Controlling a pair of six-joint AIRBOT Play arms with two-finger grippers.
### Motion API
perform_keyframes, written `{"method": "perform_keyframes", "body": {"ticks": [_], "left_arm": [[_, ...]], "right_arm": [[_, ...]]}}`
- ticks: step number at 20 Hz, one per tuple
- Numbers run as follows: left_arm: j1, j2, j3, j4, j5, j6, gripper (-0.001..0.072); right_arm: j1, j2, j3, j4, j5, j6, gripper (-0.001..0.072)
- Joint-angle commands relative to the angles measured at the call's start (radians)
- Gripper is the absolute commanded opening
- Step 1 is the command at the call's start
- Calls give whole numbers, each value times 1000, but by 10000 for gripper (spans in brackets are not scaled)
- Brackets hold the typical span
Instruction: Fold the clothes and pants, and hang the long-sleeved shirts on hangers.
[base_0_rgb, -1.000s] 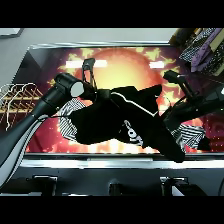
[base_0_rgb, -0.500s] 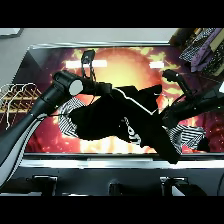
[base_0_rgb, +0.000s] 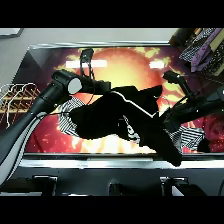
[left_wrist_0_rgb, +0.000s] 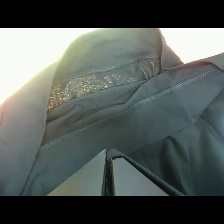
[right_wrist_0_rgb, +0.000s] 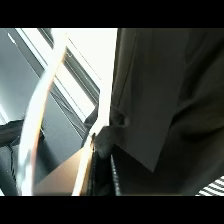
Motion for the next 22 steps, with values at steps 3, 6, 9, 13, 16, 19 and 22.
{"method": "perform_keyframes", "body": {"ticks": [3,6,9,13,16,19,22], "left_arm": [[1,2,76,3,0,11,34],[-6,2,132,-4,-1,53,34],[-17,2,148,-49,-27,79,34],[-19,2,147,-181,-176,132,34],[-19,1,145,-204,-249,166,34],[-19,0,144,-304,-247,207,35],[-19,0,144,-369,-243,252,35]], "right_arm": [[0,-30,0,0,-72,1,37],[44,-93,0,7,-97,-17,37],[176,-148,0,-31,-198,-46,37],[288,-168,0,-122,-390,-41,38],[291,-168,1,-110,-483,-40,38],[291,-168,1,-85,-526,-40,38],[291,-168,1,0,-529,-45,38]]}}
